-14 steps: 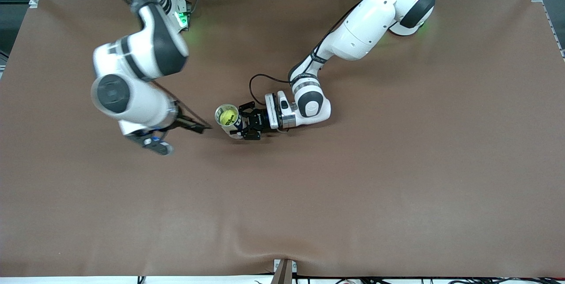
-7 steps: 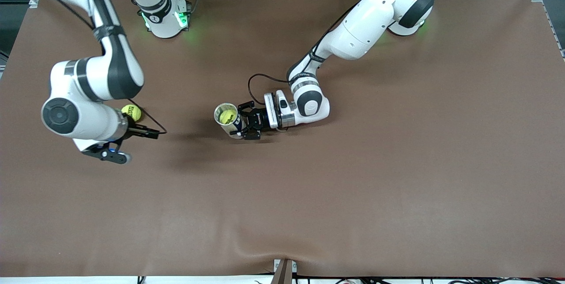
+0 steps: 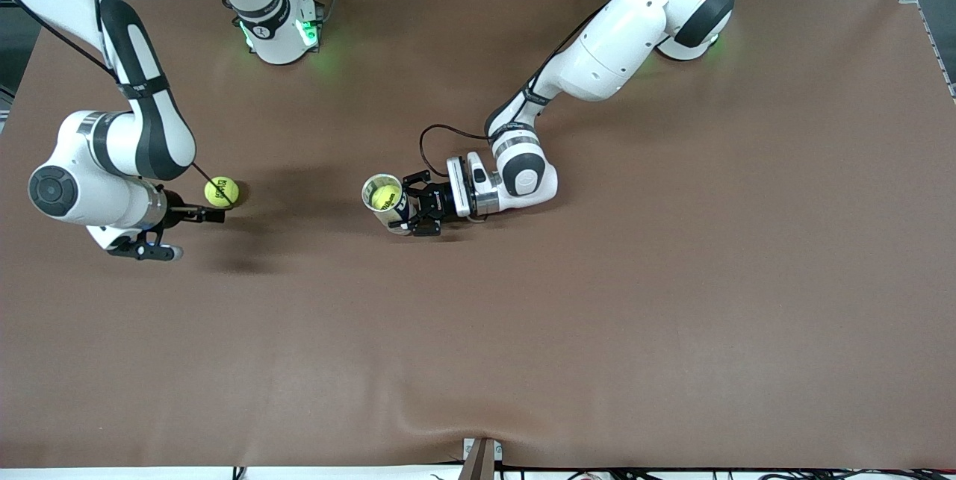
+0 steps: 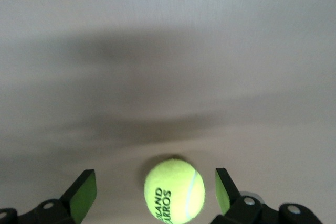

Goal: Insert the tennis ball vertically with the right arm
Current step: 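Release the ball into the can and move the right gripper to the other ball, then close the right gripper on the second tennis ball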

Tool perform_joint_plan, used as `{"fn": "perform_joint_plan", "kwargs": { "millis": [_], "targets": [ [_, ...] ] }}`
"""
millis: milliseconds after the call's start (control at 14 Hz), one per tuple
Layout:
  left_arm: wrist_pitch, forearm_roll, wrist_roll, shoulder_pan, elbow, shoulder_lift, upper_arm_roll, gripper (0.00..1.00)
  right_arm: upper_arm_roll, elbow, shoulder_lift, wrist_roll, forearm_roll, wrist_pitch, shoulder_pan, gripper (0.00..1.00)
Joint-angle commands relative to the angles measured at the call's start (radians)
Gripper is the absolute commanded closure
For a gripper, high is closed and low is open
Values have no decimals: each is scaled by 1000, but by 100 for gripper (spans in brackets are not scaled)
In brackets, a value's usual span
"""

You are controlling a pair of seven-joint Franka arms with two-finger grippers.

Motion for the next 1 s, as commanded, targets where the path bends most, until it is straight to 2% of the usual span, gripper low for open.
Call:
{"fn": "perform_joint_plan", "kwargs": {
  "millis": [0,931],
  "targets": [
    [-1,-46,130,-12,12,30,3,34,22,-96,-57,-26,-12,17,-26,0],
    [-1,-47,130,-12,10,30,3,31,22,-139,-2,-40,-12,22,-58,0]
  ]
}}
